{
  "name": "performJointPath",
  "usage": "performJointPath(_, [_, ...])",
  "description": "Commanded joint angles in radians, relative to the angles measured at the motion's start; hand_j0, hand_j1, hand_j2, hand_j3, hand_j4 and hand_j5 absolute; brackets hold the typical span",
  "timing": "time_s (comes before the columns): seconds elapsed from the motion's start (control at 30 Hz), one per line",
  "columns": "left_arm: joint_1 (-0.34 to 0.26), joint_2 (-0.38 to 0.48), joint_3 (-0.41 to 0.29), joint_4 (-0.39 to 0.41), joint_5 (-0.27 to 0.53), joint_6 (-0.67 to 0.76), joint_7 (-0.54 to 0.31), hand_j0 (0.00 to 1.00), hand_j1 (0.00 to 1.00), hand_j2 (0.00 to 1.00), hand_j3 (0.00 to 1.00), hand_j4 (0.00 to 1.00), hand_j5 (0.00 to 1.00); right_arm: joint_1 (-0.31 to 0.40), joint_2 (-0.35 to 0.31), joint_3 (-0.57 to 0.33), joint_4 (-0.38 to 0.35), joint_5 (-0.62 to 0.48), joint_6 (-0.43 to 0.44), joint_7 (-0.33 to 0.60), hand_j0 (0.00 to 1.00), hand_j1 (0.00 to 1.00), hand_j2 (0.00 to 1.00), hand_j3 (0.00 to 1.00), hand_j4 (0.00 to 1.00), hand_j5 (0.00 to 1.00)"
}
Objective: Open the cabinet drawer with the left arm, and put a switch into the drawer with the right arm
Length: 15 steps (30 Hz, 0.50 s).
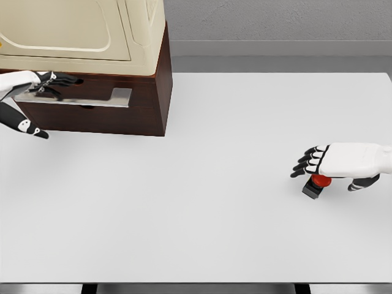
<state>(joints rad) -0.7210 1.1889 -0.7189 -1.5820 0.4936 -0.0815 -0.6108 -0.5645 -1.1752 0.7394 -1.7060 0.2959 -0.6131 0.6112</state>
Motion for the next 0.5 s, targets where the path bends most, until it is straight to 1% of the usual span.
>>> performJointPath(0.0, [-0.002,0.003,-0.007,0.002,-0.029,-0.001,0.0,1.0,1.0,1.0,1.0,1.0,1.0,0.0,0.0,-0.002,0.003,-0.004,0.002,0.0,1.0,1.0,1.0,1.0,1.0,1.0])
performJointPath(0.2, [-0.008,0.003,-0.007,0.002,-0.029,-0.001,0.0,1.0,1.0,1.0,1.0,1.0,1.0,0.008,0.011,-0.002,0.009,-0.004,0.002,0.0,1.0,1.0,1.0,1.0,1.0,1.0])
performJointPath(0.47, [0.009,0.001,-0.019,-0.001,-0.03,-0.001,0.0,1.0,1.0,1.0,1.0,1.0,1.0,0.02,0.019,-0.006,0.013,-0.004,0.002,0.0,1.0,1.0,1.0,1.0,1.0,1.0])
